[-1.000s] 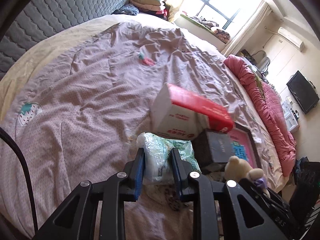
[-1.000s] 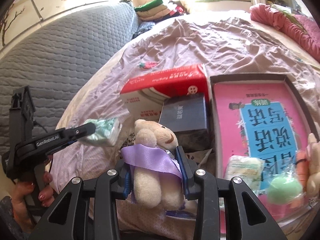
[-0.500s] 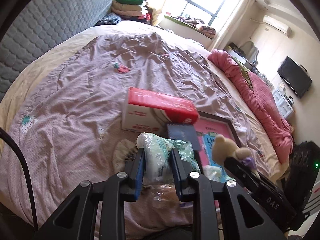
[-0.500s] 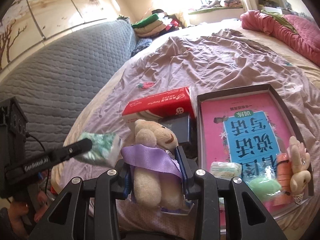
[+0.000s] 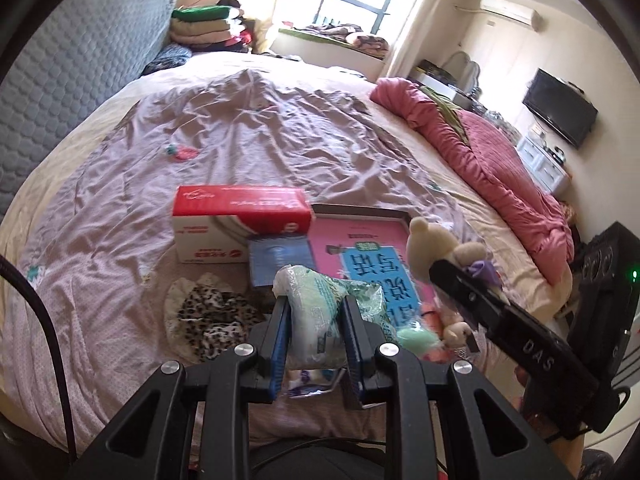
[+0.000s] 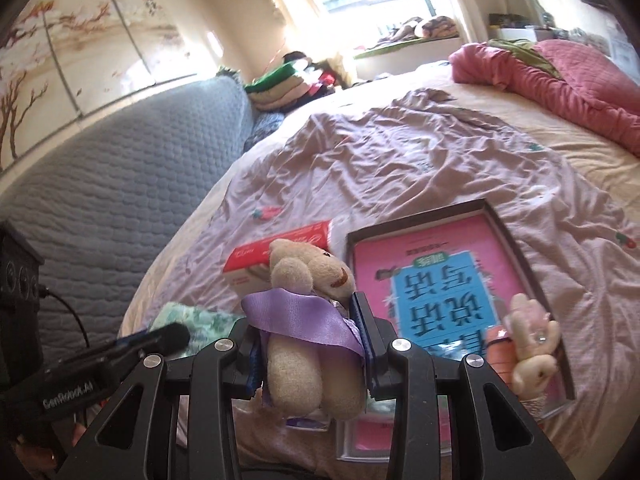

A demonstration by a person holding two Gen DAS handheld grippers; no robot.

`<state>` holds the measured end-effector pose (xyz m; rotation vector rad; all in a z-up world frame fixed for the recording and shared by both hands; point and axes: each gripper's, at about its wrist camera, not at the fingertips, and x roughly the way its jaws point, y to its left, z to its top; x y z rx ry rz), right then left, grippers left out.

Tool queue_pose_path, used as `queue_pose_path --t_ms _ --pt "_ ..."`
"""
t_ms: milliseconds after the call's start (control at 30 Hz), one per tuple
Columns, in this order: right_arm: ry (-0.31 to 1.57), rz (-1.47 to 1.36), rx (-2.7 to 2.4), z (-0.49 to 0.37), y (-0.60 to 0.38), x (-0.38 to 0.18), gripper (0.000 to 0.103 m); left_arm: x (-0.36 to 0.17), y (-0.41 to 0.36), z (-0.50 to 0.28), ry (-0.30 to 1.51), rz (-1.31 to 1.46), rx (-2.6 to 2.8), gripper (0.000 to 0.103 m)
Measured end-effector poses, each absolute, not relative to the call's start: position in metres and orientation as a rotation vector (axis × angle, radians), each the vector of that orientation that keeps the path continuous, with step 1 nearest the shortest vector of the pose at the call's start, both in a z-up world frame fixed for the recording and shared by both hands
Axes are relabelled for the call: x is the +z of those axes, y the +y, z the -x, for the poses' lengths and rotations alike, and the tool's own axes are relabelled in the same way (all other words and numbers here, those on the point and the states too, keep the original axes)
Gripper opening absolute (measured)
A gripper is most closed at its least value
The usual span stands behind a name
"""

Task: Organize soft objects
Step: 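Lift and carry the bear and wipes pack with both grippers over the tray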

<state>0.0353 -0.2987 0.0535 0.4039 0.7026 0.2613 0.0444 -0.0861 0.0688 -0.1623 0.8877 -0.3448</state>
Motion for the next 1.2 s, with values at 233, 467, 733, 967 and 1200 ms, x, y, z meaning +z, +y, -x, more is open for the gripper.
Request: queue_pose_path --t_ms 233,467,733,967,1200 --pt "0.657 -0.447 0.227 -0.024 -0.328 0.066 0.039 0.082 -0.109 -0.034 0.884 0.13 -0.377 0.026" --pt "0.625 -0.47 0.208 -0.014 -0.35 0.075 0.039 0.092 -0.13 -0.027 0.878 0.091 -0.396 0.026" --pt "0.587 -0.515 0.193 -0.005 -0.374 0.083 0.039 0.1 -0.146 -0.024 0.868 0.059 -0.404 0.026" --pt "0.583 -0.529 0.175 -0.001 -0.389 0.083 0.039 0.099 -0.157 -0.025 0.873 0.048 -0.409 0.026" --pt "0.583 -0.542 0.156 0.003 -0.399 0.078 0.039 0.089 -0.17 -0.028 0.891 0.027 -0.415 0.026"
